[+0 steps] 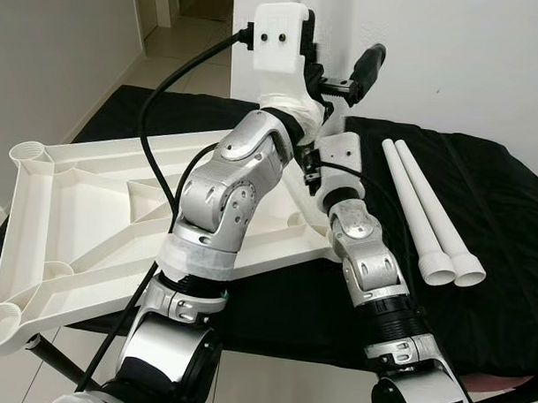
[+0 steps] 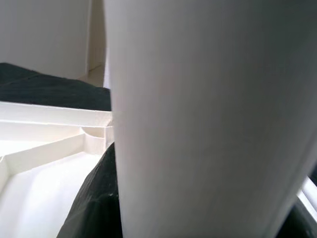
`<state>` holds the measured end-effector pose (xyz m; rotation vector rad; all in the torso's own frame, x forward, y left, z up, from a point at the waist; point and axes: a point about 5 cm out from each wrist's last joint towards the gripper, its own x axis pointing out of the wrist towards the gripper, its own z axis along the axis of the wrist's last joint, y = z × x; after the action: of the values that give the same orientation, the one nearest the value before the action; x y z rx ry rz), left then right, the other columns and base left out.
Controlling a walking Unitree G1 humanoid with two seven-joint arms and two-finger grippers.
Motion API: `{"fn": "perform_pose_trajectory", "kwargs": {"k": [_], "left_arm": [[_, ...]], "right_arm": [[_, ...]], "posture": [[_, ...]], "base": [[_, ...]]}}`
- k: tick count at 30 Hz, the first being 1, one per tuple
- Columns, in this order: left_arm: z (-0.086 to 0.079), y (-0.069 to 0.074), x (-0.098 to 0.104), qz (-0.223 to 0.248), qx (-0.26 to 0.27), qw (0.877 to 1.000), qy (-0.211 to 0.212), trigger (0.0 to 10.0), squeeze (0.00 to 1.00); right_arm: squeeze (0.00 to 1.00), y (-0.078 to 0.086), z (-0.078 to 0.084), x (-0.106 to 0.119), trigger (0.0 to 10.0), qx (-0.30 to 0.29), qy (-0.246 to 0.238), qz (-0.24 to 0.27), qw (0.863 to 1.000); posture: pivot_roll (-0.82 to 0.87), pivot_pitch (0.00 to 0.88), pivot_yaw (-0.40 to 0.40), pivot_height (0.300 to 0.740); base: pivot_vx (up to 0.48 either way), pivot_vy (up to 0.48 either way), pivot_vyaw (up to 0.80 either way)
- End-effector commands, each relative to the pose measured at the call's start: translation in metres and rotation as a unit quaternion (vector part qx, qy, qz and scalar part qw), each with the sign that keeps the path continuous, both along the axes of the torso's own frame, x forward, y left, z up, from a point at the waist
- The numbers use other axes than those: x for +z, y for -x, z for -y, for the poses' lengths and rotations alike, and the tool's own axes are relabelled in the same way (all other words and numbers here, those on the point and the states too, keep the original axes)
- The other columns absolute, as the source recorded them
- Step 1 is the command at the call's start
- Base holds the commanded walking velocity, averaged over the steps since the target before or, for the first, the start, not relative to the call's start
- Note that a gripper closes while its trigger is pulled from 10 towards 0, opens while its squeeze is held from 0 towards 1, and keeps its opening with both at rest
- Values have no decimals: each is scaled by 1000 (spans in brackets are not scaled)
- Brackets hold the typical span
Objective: Building children table
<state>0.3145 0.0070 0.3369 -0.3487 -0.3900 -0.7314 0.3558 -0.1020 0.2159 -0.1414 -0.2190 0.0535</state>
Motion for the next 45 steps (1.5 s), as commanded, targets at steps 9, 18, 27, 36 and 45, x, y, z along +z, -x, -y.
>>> {"fn": "perform_pose_trajectory", "kwargs": {"k": [9,18,27,36,45], "left_arm": [[-8,5,-3,3,-42,999,3,10000,0],[-31,-1,-28,-34,-4,999,-10,10000,0],[-45,-5,-57,-29,44,996,-73,10000,0],[-29,6,-111,-19,20,977,-213,10000,0],[-5,18,-153,-32,-54,953,-297,10000,0]], "right_arm": [[0,-1,26,-1,10000,-79,-54,-6,995],[0,4,46,-12,10000,-82,-60,-7,995],[0,13,50,-19,10000,-44,-57,11,997],[0,22,54,-24,10000,-36,-68,20,997],[0,22,60,-24,10000,-44,-67,23,997]], "posture": [[3,0,-67,740],[5,0,-80,740],[7,0,-87,740],[5,0,-88,740],[-3,0,-81,740]], "base": [[0,0,0],[0,0,0],[0,0,0],[0,0,0],[0,0,0]]}}
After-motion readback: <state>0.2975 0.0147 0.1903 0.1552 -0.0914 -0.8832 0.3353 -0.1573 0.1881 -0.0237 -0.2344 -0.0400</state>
